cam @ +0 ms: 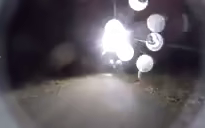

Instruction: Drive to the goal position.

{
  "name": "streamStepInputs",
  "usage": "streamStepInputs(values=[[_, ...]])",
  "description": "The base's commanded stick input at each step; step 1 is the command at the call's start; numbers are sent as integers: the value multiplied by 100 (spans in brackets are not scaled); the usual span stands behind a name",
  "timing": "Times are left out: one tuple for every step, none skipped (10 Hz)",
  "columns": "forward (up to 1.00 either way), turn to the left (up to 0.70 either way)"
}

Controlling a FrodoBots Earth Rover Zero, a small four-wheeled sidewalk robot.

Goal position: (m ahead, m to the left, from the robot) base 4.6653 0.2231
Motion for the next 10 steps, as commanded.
streamStepInputs(values=[[70, 3], [70, 3], [70, 3], [70, 3], [70, 3], [70, 3], [70, 3], [70, 3], [70, 3], [70, 3]])
